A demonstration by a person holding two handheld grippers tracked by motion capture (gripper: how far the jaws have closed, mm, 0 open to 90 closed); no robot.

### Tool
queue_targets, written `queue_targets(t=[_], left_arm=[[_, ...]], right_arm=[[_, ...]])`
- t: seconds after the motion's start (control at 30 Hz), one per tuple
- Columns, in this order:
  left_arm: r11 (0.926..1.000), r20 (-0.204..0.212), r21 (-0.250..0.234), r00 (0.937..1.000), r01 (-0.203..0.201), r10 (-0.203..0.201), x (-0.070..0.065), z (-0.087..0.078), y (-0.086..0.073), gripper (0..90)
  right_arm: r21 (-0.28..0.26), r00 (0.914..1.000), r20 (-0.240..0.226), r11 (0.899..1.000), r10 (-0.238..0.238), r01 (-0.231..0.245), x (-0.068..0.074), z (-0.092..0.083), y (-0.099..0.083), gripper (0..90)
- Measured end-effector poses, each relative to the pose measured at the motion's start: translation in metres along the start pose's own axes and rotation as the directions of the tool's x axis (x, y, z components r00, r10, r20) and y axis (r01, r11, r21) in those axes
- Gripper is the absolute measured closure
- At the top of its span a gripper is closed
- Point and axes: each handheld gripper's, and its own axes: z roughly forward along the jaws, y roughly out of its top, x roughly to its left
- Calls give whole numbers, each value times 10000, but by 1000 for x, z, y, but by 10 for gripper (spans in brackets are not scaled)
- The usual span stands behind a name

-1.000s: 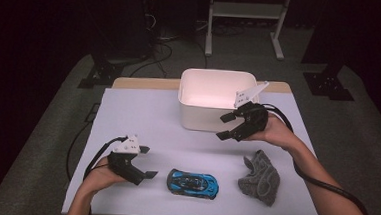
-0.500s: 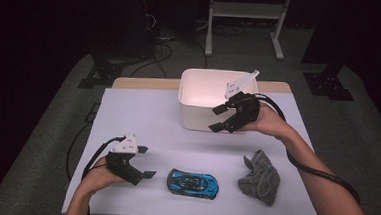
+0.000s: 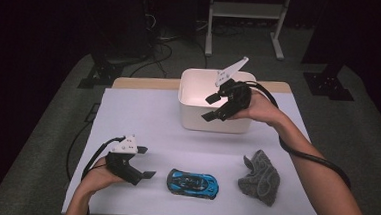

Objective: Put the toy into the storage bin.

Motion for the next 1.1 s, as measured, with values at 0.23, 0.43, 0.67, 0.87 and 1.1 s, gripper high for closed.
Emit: queue_targets(t=[0.23, 0.43, 0.67, 0.87, 1.1], left_arm=[[10000, -7, 76, 10000, 19, -19, 0, -2, -3, 96], [9999, -101, 21, 9999, 122, -121, 0, -5, -5, 97], [9998, -132, 15, 9997, 215, -215, 1, -8, -6, 97], [9993, -63, -20, 9993, 369, -369, 3, -10, -10, 96], [9988, -55, -231, 9990, 435, -437, 3, -13, -11, 97]], right_arm=[[76, 9999, 52, 9999, -115, 115, -13, 6, 9, 282], [328, 10000, 12, 9995, -36, 36, -24, 15, 14, 282], [677, 9996, 70, 9973, 265, -269, -39, 22, 9, 282], [996, 9993, 135, 9944, 336, -348, -49, 31, 2, 292], [1565, 9997, 68, 9874, 243, -250, -55, 43, -7, 400]])
